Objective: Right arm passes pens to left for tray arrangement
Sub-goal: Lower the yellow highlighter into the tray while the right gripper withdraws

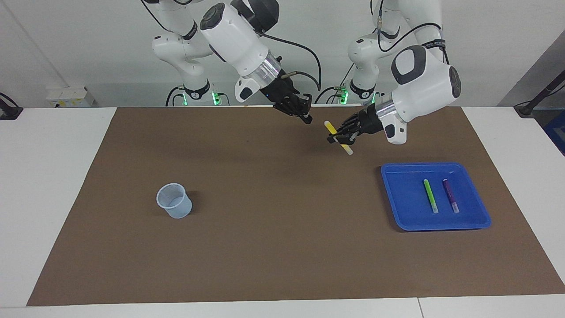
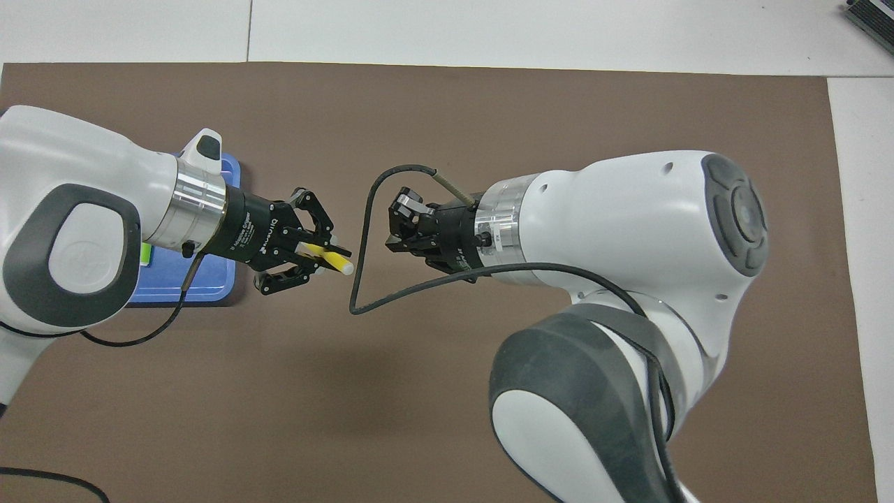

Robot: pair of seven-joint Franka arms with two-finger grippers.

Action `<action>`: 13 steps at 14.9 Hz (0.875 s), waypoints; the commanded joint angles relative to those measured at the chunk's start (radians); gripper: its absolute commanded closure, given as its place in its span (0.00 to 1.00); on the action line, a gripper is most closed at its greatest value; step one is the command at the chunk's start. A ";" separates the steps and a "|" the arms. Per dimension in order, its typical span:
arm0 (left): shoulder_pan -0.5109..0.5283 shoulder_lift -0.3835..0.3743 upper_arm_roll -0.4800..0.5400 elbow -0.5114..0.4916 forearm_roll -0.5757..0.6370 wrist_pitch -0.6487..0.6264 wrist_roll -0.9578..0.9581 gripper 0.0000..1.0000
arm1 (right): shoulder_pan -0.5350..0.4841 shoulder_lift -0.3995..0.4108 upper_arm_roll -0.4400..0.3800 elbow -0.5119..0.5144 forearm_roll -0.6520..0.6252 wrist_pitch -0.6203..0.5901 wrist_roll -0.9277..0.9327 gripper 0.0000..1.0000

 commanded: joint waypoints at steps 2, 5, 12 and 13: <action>-0.009 -0.043 0.004 -0.032 0.078 -0.036 0.037 1.00 | -0.040 -0.024 0.001 -0.018 0.006 -0.017 -0.018 0.80; -0.002 -0.073 0.006 -0.082 0.099 -0.019 0.066 1.00 | -0.041 -0.025 -0.004 -0.018 -0.006 -0.016 -0.106 0.00; 0.034 -0.084 0.009 -0.122 0.306 0.014 0.377 1.00 | -0.124 -0.030 -0.004 -0.010 -0.169 -0.103 -0.426 0.00; 0.034 -0.078 0.009 -0.132 0.358 0.036 0.443 1.00 | -0.139 -0.033 -0.004 -0.007 -0.178 -0.140 -0.484 0.00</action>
